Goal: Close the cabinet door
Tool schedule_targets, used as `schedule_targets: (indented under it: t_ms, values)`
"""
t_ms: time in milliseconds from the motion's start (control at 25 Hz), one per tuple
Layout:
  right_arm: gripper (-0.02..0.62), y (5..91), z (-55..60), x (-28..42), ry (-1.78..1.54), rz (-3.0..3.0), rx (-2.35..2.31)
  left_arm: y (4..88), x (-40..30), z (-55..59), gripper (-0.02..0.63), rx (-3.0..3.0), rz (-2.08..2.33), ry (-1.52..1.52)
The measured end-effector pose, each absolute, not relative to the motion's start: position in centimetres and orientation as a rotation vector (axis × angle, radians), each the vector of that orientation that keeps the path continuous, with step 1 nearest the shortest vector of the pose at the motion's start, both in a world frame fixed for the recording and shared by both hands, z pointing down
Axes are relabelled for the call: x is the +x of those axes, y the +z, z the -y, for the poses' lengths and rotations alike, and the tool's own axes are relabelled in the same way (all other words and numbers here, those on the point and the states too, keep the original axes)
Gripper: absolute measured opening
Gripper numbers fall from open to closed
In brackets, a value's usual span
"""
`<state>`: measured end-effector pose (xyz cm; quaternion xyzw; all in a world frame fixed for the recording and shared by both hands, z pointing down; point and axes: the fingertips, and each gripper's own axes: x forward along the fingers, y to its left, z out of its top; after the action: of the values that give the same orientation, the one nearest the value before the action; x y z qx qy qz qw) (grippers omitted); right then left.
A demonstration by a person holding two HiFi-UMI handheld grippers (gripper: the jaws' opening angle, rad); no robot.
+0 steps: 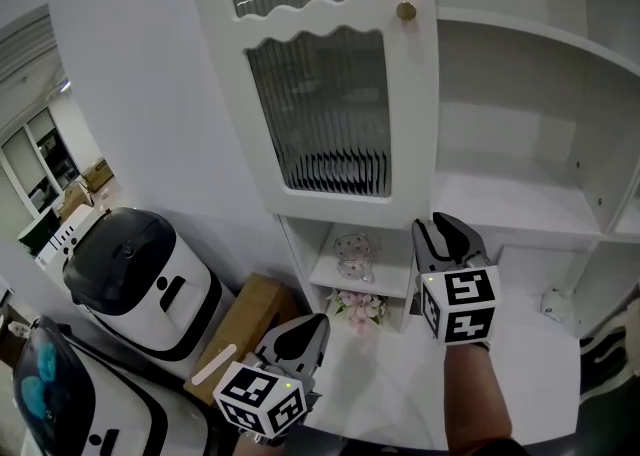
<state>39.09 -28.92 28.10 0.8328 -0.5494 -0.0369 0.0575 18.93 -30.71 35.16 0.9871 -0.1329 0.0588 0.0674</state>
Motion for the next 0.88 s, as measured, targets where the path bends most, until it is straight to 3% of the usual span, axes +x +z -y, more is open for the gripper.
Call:
schedule_targets:
  t_ms: [280, 880]
  values:
    - [0.034, 28.8, 25.6, 38.4, -0.115, 1.744, 2.514, 35.2, 17.3, 27.8, 0.003, 2.967, 0.501, 0.166]
    - [0.012, 29.1, 19.8, 27.4, -0.038, 2.036, 2.459, 33.5, 12.0, 23.1, 0.003, 3.019, 0.432, 0.153]
